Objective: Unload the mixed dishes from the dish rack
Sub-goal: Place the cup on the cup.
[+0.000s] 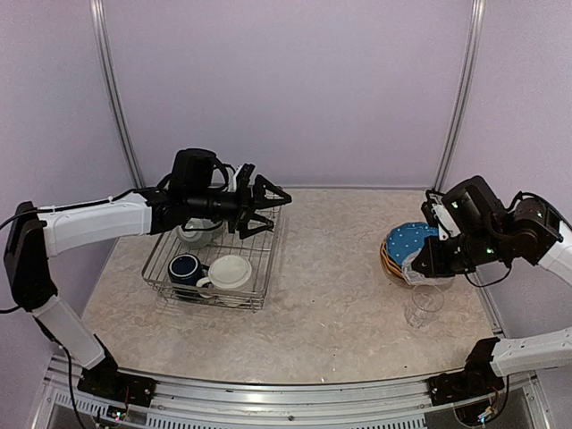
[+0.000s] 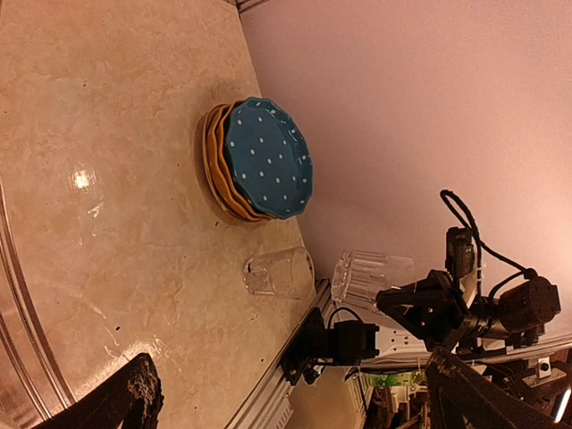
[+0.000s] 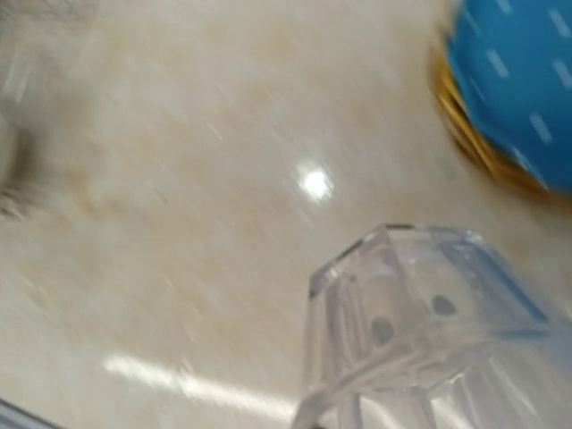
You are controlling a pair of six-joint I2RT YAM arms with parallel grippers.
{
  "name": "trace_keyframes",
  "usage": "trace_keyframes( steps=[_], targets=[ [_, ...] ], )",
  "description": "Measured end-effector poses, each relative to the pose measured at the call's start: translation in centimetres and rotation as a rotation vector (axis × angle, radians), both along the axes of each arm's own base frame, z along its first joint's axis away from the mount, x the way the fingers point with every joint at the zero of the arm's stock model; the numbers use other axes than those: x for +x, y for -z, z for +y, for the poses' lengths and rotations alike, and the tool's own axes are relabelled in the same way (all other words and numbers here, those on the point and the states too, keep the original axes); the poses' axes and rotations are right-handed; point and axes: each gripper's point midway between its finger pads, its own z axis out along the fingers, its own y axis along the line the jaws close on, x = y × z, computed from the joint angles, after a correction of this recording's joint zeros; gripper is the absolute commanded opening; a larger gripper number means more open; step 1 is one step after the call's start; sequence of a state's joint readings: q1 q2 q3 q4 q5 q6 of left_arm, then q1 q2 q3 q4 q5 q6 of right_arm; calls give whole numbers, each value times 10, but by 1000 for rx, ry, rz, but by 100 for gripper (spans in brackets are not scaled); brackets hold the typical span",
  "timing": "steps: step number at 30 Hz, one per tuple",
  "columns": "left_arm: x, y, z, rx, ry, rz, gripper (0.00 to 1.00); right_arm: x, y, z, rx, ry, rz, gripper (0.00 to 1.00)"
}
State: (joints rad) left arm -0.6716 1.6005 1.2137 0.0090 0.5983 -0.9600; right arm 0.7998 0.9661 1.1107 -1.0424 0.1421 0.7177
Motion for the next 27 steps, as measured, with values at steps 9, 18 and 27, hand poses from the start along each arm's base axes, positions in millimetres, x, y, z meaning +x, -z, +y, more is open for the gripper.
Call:
trace_keyframes(
  steps=[9,18,27],
  targets=[
    [-3,14,-9,20,24,24,99,-33,32,-48,-116,122,134,0],
    [-11,19,-6,55,20,29,99,-15,46,-41,-183,136,124,0],
    [-18,2,3,45,3,-5,99,-17,77,-44,-276,121,195,0]
  ],
)
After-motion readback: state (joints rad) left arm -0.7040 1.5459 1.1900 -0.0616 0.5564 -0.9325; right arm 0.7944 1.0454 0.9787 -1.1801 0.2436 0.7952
